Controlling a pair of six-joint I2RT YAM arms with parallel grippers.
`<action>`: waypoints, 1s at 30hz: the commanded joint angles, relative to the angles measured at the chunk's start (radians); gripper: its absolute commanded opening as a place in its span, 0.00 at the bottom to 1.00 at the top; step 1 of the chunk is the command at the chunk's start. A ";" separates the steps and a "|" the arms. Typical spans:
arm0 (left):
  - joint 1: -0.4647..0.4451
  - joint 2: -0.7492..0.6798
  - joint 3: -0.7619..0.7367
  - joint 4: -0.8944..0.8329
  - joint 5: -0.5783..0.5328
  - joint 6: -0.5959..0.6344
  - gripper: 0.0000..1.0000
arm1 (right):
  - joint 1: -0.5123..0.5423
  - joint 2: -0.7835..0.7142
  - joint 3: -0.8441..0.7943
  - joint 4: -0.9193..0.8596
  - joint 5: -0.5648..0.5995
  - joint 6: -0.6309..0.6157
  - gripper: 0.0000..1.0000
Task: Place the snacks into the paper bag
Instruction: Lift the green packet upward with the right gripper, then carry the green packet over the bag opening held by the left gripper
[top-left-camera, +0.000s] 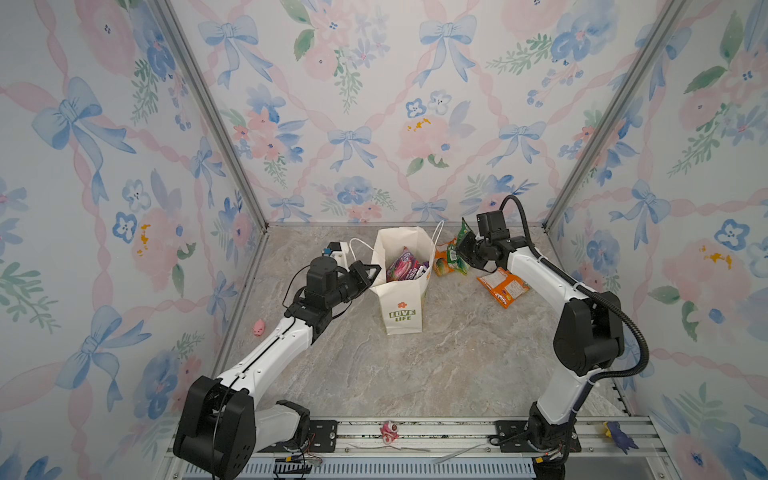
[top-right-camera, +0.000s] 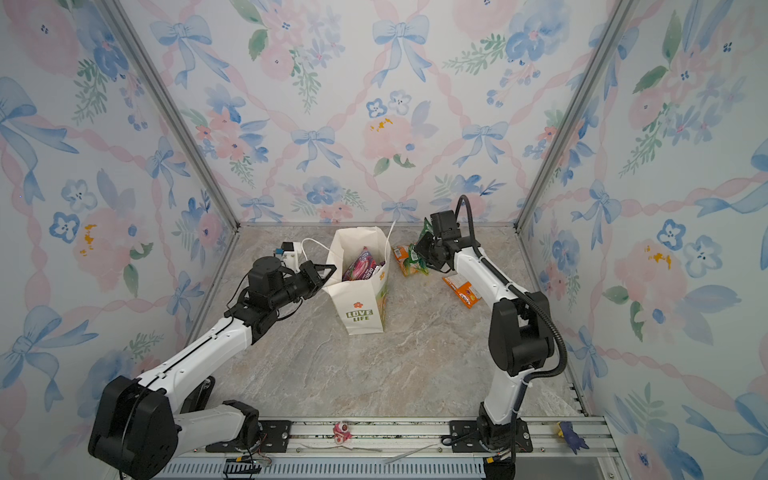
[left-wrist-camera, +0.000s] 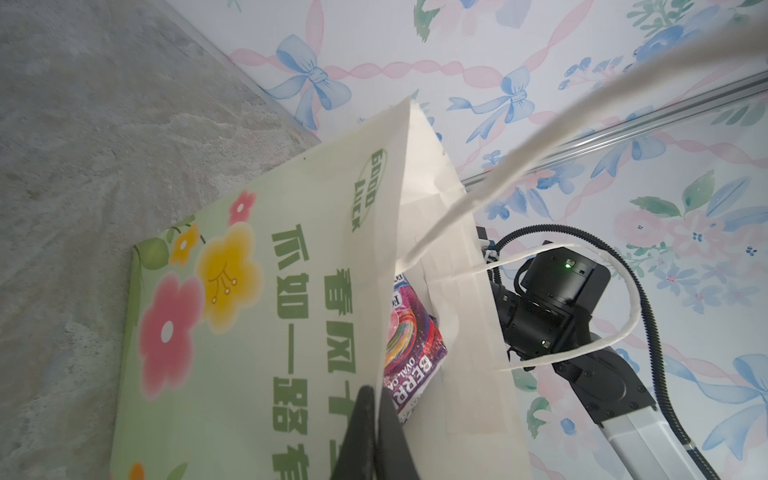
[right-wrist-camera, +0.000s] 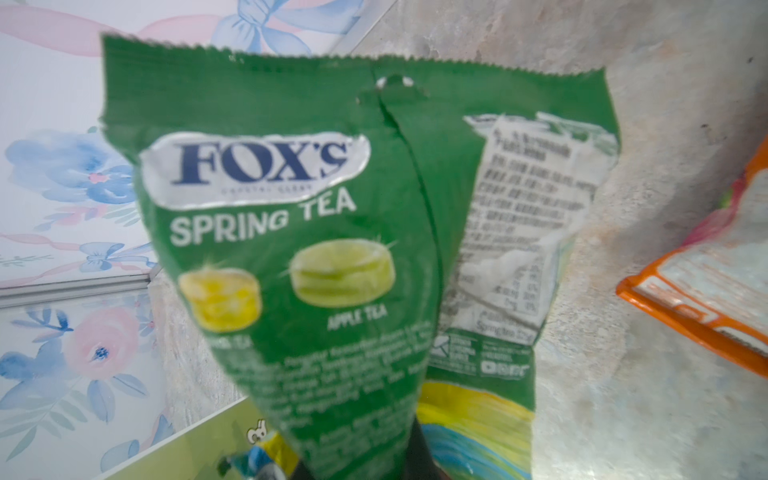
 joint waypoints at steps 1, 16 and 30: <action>0.001 -0.032 -0.006 0.051 0.006 -0.007 0.00 | -0.007 -0.076 -0.013 0.068 -0.023 -0.058 0.00; 0.002 -0.021 -0.001 0.051 0.006 -0.007 0.00 | -0.002 -0.282 0.052 0.066 -0.077 -0.180 0.00; 0.001 -0.021 0.002 0.051 0.004 -0.007 0.00 | 0.115 -0.419 0.181 0.105 -0.236 -0.356 0.00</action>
